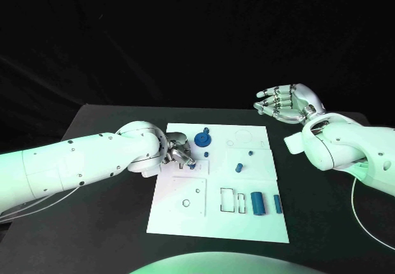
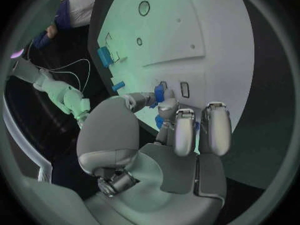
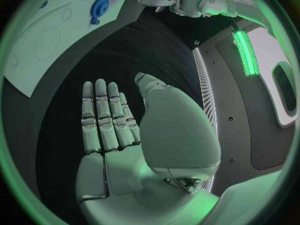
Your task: Assemble the parts on the task board
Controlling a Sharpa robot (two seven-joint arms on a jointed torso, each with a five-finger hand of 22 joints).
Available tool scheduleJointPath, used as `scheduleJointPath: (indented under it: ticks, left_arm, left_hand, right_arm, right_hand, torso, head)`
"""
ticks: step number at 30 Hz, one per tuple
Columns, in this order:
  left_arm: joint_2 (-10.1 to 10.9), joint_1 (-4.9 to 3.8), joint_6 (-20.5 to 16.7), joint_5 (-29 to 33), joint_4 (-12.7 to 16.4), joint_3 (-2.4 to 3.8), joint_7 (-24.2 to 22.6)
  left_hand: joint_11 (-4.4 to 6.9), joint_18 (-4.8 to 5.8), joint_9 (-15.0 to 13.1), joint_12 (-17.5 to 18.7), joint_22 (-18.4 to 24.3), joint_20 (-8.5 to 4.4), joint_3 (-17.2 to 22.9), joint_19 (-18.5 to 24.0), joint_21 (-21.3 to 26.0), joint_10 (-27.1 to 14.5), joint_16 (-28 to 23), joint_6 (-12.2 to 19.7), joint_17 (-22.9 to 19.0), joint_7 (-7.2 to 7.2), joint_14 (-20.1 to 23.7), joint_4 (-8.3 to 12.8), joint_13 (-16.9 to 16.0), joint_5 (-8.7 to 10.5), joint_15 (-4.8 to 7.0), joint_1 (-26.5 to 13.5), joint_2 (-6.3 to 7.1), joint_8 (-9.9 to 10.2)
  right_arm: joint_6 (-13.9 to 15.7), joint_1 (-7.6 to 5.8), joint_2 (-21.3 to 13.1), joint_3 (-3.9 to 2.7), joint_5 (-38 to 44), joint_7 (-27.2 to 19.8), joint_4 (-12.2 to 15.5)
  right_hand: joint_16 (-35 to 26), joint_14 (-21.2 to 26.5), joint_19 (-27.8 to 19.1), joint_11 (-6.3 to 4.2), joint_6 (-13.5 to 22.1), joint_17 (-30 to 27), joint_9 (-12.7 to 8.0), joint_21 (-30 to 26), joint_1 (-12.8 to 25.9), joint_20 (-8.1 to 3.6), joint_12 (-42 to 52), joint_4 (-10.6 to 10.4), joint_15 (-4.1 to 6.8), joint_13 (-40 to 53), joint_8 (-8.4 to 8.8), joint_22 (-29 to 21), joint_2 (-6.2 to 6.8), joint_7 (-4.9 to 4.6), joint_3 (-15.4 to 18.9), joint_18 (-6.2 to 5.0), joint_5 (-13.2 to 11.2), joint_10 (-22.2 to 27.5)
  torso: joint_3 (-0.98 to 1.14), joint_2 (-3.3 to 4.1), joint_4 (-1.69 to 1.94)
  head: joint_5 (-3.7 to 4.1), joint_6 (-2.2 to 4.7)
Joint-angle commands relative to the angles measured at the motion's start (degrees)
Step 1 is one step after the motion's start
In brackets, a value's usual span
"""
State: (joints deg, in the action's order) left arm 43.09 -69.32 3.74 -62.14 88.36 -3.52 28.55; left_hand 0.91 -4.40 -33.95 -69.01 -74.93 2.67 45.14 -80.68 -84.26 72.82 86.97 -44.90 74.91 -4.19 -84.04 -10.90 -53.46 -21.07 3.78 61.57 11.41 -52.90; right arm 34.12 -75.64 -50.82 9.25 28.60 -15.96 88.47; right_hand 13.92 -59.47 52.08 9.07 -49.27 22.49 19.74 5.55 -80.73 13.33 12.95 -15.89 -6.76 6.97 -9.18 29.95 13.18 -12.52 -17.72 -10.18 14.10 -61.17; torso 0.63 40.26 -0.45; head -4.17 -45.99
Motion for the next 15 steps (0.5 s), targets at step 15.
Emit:
scheduleJointPath:
  ticks: [15]
  left_arm:
    - [0.21, 0.11, 2.83, -1.16, 0.17, -0.06, 0.66]
  left_hand:
    - [0.13, 1.14, -0.07, -0.56, -0.37, -0.49, 11.46, -0.13, -0.2, 0.61, 0.15, -1.27, 9.34, 0.86, -4.36, 11.99, -0.31, -1.24, 0.55, -0.53, -0.22, -0.38]
  right_arm:
    - [-1.2, 0.04, 0.09, -0.01, 0.17, -0.75, -0.04]
  right_hand:
    - [-0.33, 0.04, -0.1, 0.44, 0.37, -0.07, -0.05, -0.33, 0.43, 0.28, -0.22, 0.04, -0.29, -0.05, 0.27, -0.05, 0.1, -0.9, 0.29, -0.25, -0.24, -0.1]
  torso:
    - [0.02, -0.06, 0.0]
  head:
    - [-0.13, -0.15]
